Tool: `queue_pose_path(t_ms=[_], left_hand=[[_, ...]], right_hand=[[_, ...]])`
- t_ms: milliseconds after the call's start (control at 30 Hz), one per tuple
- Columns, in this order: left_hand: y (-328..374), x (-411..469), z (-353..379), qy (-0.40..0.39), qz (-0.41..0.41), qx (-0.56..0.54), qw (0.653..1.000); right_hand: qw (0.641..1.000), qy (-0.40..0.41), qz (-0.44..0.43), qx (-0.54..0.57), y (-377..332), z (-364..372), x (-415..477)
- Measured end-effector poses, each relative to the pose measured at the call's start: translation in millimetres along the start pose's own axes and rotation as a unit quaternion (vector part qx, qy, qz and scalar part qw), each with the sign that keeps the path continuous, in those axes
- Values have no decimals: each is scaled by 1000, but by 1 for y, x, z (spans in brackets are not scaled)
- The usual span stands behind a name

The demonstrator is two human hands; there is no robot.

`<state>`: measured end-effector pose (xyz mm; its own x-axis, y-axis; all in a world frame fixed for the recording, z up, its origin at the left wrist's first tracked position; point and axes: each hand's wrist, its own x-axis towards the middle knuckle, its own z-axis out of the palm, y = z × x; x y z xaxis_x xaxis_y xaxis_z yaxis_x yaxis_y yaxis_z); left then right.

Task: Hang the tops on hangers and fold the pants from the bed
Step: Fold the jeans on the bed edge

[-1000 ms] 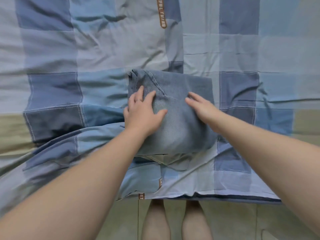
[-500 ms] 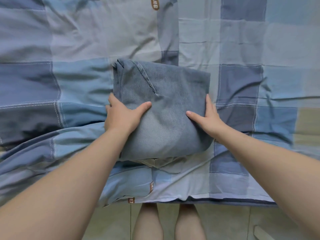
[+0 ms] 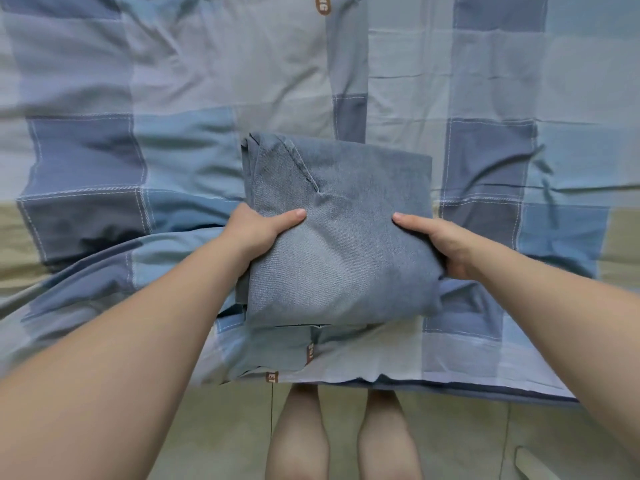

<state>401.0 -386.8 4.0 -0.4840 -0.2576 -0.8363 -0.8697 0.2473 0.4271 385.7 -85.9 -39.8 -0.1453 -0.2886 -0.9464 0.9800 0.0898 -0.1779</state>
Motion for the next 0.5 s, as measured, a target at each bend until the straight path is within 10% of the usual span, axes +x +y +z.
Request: queue_pose_path(t_ms=[500], left_hand=[[-28, -179, -7, -255, -266, 77, 927]], right_hand=[[983, 8, 153, 100, 118, 29, -193]])
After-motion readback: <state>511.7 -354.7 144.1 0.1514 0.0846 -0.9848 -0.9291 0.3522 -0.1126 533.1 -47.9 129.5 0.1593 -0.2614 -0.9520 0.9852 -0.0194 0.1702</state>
